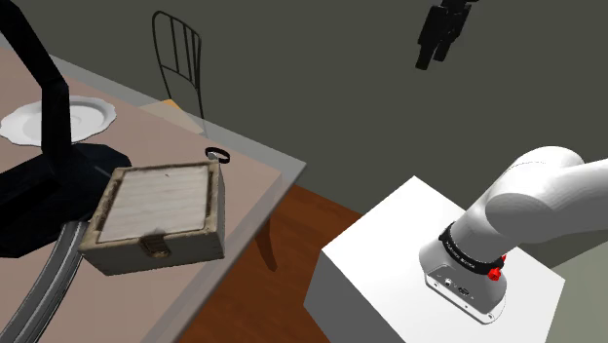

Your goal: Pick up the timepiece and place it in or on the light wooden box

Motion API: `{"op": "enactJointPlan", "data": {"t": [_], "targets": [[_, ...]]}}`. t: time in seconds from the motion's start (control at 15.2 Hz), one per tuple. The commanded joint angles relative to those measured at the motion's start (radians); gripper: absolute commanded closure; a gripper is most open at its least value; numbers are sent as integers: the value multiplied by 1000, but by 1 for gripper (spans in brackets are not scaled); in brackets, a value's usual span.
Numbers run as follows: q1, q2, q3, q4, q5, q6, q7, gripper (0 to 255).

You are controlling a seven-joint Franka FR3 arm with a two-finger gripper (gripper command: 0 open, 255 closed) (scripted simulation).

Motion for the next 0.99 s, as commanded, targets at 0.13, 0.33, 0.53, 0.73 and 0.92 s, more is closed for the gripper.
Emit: {"op": "enactJointPlan", "data": {"t": [0.13, 0.33, 0.53, 0.73, 0.92], "targets": [[14, 39, 18, -12, 23, 52, 12, 0], [36, 104, 46, -20, 55, 129, 29, 0], [56, 176, 74, -18, 84, 205, 43, 0], [77, 255, 102, -6, 109, 276, 56, 0], [96, 339, 129, 18, 131, 344, 68, 0]]}}
